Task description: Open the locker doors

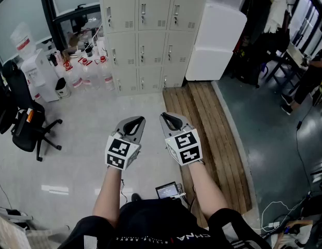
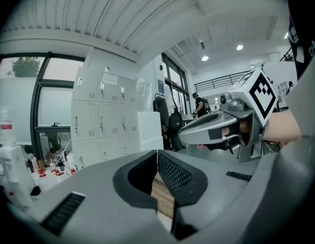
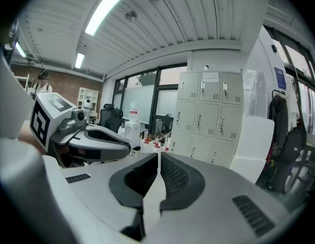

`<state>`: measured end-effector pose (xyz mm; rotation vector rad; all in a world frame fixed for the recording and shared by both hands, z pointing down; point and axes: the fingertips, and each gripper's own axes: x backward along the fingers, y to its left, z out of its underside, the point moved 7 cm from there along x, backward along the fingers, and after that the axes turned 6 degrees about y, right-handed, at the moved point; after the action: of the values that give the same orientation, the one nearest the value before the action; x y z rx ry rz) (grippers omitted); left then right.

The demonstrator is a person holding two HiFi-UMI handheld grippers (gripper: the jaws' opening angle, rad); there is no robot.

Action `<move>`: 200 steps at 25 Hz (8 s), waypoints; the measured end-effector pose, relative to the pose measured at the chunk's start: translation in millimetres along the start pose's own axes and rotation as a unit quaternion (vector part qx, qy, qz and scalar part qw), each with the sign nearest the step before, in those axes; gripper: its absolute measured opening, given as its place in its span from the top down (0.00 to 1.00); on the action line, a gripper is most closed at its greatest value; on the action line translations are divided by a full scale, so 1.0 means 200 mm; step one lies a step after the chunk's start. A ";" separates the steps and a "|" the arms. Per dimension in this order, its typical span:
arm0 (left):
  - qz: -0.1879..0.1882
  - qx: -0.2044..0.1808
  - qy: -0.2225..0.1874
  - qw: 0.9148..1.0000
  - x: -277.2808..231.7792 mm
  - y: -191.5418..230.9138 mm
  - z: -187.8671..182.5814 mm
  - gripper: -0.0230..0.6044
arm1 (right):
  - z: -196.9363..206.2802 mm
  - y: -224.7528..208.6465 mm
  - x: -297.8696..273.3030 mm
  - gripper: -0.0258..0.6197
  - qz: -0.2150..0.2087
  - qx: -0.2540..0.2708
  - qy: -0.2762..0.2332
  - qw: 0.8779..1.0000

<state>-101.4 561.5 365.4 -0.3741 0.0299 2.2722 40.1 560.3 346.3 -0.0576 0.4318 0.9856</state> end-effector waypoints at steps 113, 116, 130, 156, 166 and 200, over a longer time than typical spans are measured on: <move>0.026 0.051 0.019 0.998 -2.08 1.91 -0.13 0.93 | -0.41 -1.52 -2.34 0.89 -0.023 -0.076 0.027 0.997; 0.017 0.053 0.017 0.998 -2.29 1.99 -0.21 0.93 | -0.48 -1.73 -2.47 0.89 -0.031 -0.070 0.021 0.997; -0.032 0.054 0.044 0.997 -2.92 2.20 -0.37 0.93 | -0.54 -2.35 -2.92 0.89 -0.082 -0.073 0.009 0.994; 0.030 0.003 0.034 0.999 -3.18 3.27 -0.32 0.93 | -0.95 -2.23 -3.87 0.89 -0.020 -0.072 0.025 0.997; 0.040 0.008 0.030 0.999 -3.33 3.46 -0.34 0.93 | -0.99 -2.24 -4.07 0.89 -0.017 -0.066 0.034 0.997; -0.077 0.048 -0.001 0.996 -3.74 3.39 -0.71 0.73 | -1.18 -2.73 -4.07 0.90 -0.045 -0.032 -0.011 0.998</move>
<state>-97.7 -456.9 369.5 -0.3132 0.1063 2.1093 22.8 -448.1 358.3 -0.1223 0.3745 0.9106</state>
